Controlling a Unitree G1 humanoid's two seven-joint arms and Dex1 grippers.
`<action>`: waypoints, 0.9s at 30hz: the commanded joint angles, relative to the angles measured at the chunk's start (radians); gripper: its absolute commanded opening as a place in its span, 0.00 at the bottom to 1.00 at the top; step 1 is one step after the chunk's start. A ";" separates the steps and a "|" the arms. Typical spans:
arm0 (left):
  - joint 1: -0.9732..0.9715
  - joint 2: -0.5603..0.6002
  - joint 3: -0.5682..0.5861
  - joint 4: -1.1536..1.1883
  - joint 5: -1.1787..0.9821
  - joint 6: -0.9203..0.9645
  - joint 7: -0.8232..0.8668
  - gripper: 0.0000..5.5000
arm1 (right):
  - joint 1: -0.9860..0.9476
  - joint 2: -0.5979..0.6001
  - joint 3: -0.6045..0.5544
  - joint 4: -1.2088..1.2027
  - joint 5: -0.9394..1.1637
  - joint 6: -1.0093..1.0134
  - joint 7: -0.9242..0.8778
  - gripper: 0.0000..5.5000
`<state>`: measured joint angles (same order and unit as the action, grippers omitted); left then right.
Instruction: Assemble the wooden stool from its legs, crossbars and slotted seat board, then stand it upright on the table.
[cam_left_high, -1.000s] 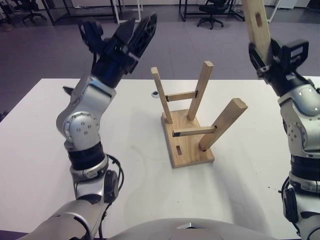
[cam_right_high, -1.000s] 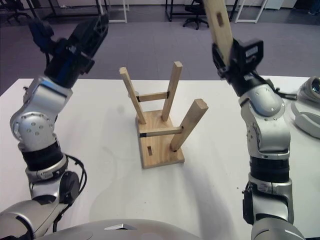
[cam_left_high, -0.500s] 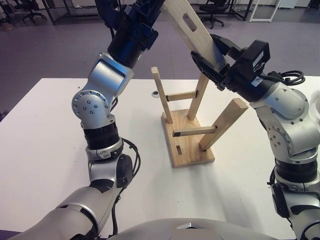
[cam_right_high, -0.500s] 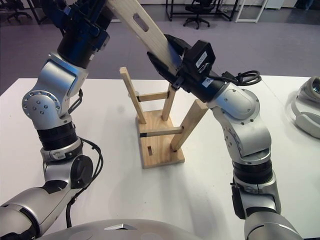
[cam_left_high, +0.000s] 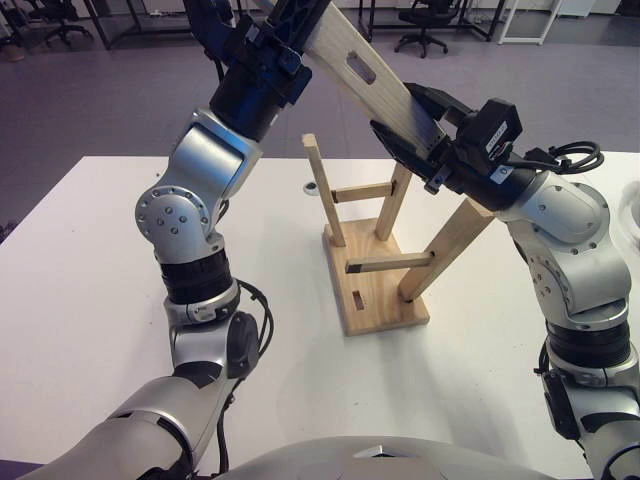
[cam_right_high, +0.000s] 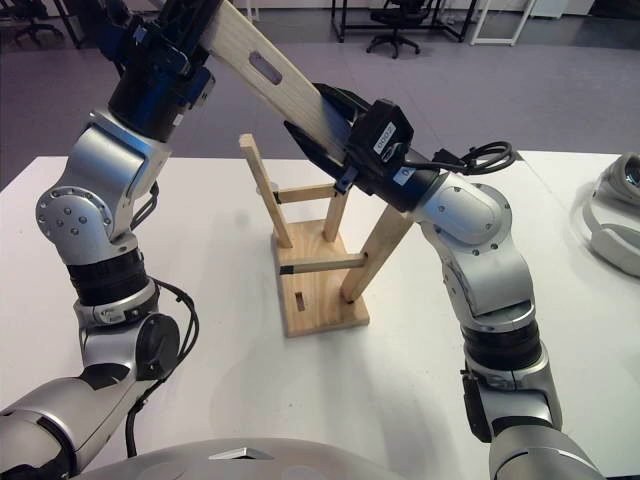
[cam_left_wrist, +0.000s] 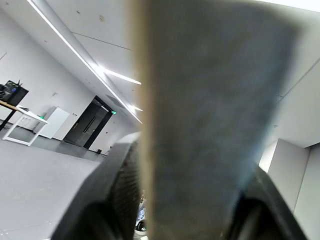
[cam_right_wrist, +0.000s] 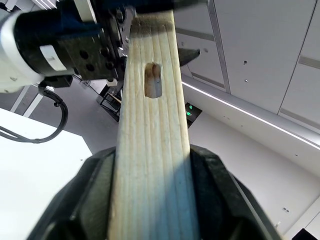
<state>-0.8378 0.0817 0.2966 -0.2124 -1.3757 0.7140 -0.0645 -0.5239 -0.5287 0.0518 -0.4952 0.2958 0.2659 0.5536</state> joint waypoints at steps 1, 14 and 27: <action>0.018 0.002 -0.004 -0.034 -0.043 -0.009 0.019 0.24 | 0.001 0.013 0.026 -0.008 -0.030 -0.018 0.008 0.45; 0.565 0.270 0.184 -0.396 -0.175 0.005 0.245 0.19 | -0.034 -0.028 -0.388 0.085 0.153 0.451 -0.276 0.70; 0.953 -0.024 -0.163 -0.479 0.239 -0.182 0.393 0.19 | 0.551 -0.034 0.073 0.266 -0.095 0.421 -0.153 0.70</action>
<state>0.1121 0.0799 0.1571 -0.7169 -1.1828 0.5552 0.3230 0.0262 -0.5654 0.0551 -0.2465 0.2291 0.7189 0.3647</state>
